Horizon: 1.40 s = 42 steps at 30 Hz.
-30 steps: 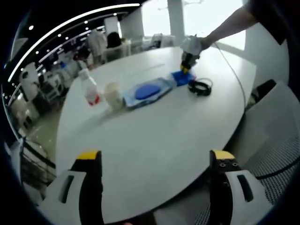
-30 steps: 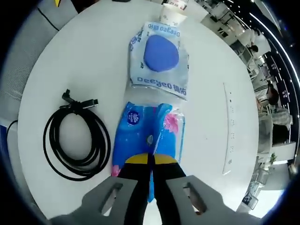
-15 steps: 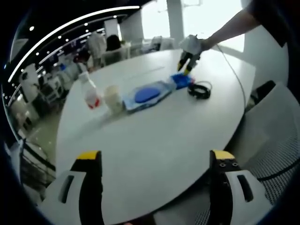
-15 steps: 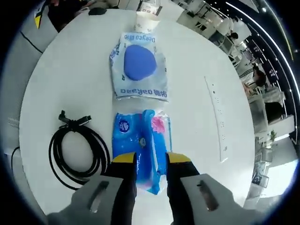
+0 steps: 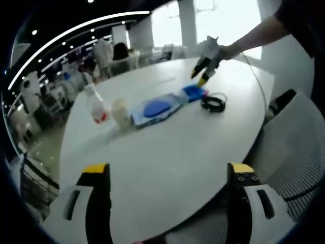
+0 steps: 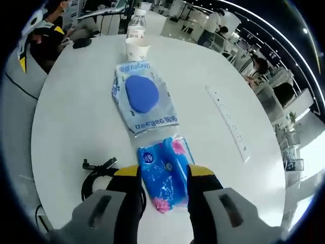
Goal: Arrange the tabletop items into an orderly group along one side of the table until the central work area is clear of visible clutter.
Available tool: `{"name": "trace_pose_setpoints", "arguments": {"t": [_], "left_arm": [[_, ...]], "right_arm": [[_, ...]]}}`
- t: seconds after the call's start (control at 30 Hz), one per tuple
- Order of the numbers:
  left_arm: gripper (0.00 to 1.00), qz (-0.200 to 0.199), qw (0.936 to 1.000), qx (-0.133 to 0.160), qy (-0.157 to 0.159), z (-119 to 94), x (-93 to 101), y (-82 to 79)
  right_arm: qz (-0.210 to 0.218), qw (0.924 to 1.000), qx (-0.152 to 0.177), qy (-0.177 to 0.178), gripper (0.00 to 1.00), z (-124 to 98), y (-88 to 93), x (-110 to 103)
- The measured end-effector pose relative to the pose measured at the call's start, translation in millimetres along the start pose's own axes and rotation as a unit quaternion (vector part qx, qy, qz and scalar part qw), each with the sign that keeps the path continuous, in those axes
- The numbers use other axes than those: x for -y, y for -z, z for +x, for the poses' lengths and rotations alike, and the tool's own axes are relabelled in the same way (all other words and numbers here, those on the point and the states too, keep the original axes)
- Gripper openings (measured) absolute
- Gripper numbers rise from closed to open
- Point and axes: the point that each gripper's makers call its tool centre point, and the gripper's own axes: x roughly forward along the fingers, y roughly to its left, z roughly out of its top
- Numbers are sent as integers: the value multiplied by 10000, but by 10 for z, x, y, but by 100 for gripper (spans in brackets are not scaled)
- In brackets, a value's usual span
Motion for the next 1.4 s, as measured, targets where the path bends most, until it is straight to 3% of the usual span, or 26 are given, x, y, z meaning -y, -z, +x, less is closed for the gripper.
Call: {"name": "trace_pose_setpoints", "arguments": {"t": [0.4, 0.73, 1.2, 1.4], "left_arm": [[96, -4, 9998, 166, 74, -11, 22, -60], [98, -37, 9996, 254, 112, -26, 42, -95], [96, -11, 9996, 219, 178, -28, 76, -89], [95, -17, 9997, 189, 177, -24, 77, -80]], "right_arm": [[390, 9991, 146, 48, 42, -117, -30, -297], [748, 9969, 235, 57, 45, -147, 86, -617], [1362, 9902, 308, -10, 38, -94, 287, -1010], [1603, 9864, 377, 14, 31, -57, 300, -1051]]}}
